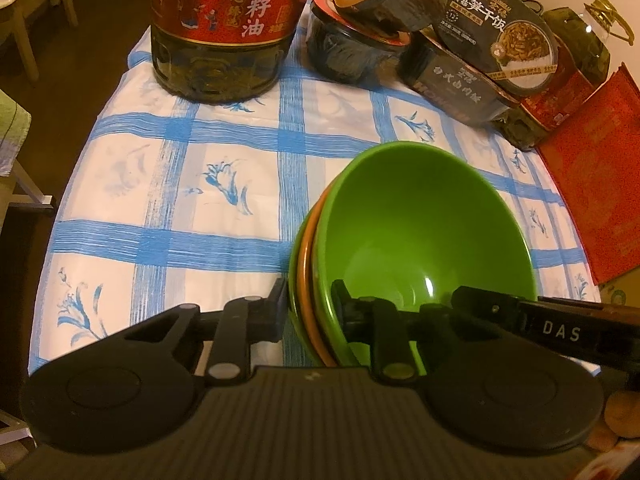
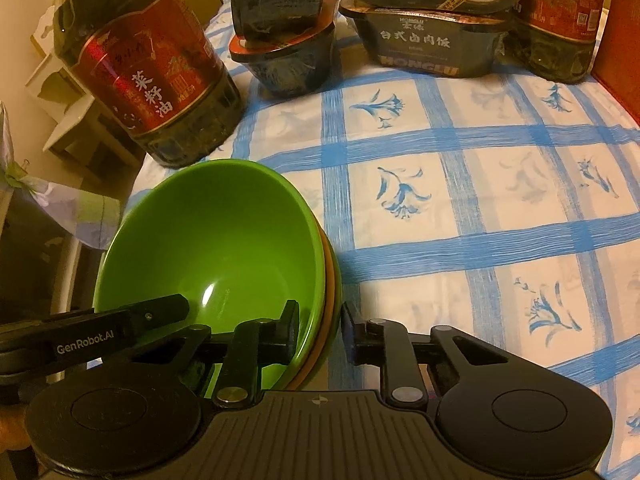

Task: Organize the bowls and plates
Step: 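Lift the nested bowl stack with both tools and carry it over the pink plates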

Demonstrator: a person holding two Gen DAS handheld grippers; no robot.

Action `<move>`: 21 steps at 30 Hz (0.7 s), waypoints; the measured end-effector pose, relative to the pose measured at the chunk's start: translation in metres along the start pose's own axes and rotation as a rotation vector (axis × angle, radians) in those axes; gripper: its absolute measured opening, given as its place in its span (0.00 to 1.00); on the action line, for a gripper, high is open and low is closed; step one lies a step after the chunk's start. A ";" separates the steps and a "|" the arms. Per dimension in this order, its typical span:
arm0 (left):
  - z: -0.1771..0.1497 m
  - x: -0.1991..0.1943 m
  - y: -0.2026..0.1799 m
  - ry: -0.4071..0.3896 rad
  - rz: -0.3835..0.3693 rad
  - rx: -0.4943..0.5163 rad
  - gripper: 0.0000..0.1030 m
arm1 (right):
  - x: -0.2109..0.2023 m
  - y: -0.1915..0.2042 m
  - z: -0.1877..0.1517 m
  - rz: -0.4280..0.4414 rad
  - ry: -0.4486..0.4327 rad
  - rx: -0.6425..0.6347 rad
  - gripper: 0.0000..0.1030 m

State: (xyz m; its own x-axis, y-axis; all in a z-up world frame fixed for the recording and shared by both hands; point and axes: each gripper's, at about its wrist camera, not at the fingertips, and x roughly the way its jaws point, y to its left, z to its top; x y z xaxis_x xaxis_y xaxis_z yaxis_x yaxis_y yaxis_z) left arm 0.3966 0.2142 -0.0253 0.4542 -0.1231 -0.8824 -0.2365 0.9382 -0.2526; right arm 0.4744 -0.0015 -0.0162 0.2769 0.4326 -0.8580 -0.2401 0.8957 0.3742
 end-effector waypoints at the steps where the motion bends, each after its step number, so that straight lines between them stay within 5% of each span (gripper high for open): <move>1: -0.001 -0.001 -0.001 0.000 0.005 0.005 0.19 | -0.001 0.000 -0.001 -0.003 -0.001 0.000 0.21; 21: -0.025 -0.033 -0.003 0.011 0.026 -0.004 0.19 | -0.025 0.014 -0.023 0.001 0.012 -0.011 0.20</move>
State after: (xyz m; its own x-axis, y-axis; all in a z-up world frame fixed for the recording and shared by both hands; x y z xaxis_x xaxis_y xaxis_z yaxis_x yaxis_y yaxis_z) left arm 0.3606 0.2074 -0.0054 0.4386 -0.1020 -0.8929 -0.2518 0.9398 -0.2311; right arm 0.4427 -0.0021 0.0020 0.2651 0.4324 -0.8618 -0.2507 0.8940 0.3714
